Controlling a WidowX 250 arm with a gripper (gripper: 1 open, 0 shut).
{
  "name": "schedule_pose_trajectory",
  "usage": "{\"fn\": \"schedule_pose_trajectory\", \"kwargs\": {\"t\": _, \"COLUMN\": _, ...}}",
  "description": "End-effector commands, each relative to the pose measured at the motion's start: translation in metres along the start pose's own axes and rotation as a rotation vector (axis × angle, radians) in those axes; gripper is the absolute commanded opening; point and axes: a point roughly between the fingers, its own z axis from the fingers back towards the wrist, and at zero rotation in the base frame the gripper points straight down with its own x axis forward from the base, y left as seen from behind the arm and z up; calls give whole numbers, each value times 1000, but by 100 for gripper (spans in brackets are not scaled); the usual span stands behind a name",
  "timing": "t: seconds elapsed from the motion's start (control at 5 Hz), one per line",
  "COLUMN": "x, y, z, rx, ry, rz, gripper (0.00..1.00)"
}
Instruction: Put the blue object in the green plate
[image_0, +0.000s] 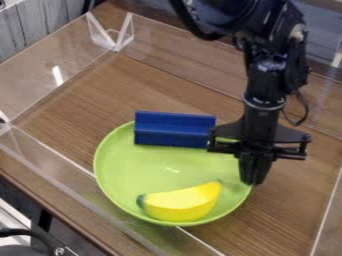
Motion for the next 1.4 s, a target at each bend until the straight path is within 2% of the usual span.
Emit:
{"fn": "schedule_pose_trajectory", "kwargs": {"t": 0.0, "x": 21, "y": -11, "z": 44, "rx": -74, "ry": -82, "rz": -120, "gripper": 0}}
{"fn": "schedule_pose_trajectory", "kwargs": {"t": 0.4, "x": 50, "y": 7, "z": 80, "rx": -92, "ry": -83, "rz": -33, "gripper": 0}}
{"fn": "schedule_pose_trajectory", "kwargs": {"t": 0.6, "x": 72, "y": 18, "z": 104, "rx": -99, "ry": -74, "rz": -117, "gripper": 0}}
{"fn": "schedule_pose_trajectory", "kwargs": {"t": 0.8, "x": 83, "y": 23, "z": 123, "rx": -99, "ry": -62, "rz": -200, "gripper": 0}}
{"fn": "schedule_pose_trajectory", "kwargs": {"t": 1.0, "x": 86, "y": 18, "z": 128, "rx": -101, "ry": -56, "rz": -239, "gripper": 0}}
{"fn": "schedule_pose_trajectory", "kwargs": {"t": 1.2, "x": 86, "y": 12, "z": 126, "rx": -94, "ry": -44, "rz": -271, "gripper": 0}}
